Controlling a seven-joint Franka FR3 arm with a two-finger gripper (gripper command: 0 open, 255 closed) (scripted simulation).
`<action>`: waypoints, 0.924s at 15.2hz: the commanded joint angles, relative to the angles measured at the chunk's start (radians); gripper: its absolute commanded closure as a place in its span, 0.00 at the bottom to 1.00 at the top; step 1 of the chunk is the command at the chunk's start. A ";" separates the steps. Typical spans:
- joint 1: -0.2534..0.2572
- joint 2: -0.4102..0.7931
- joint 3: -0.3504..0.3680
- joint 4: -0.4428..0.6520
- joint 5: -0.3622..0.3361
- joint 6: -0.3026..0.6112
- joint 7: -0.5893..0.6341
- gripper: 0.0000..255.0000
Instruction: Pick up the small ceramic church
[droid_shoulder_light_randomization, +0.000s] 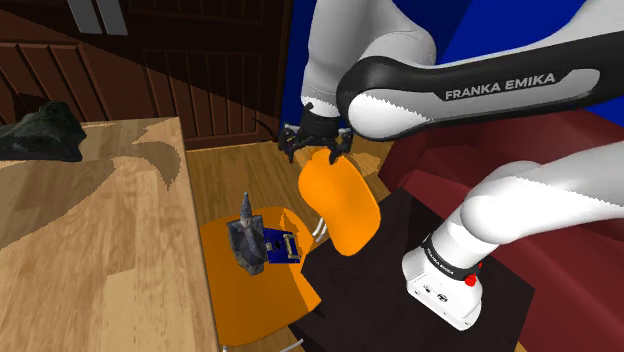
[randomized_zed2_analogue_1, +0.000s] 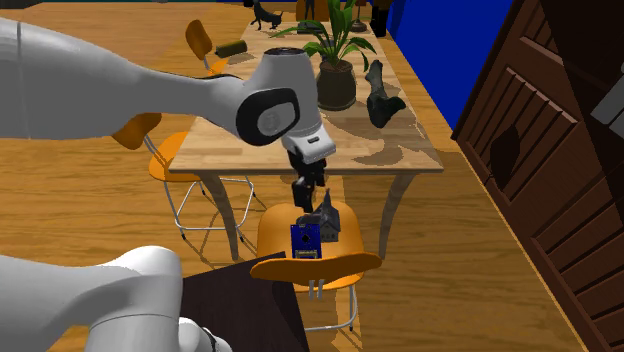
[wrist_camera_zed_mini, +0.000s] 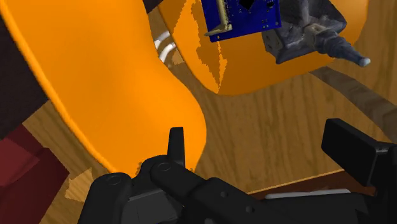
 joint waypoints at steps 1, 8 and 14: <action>-0.045 0.075 0.087 0.023 -0.021 0.069 0.108 0.00; -0.365 0.429 0.482 0.181 -0.362 0.207 0.608 0.00; -0.249 0.868 0.422 0.339 -0.903 0.101 1.094 0.00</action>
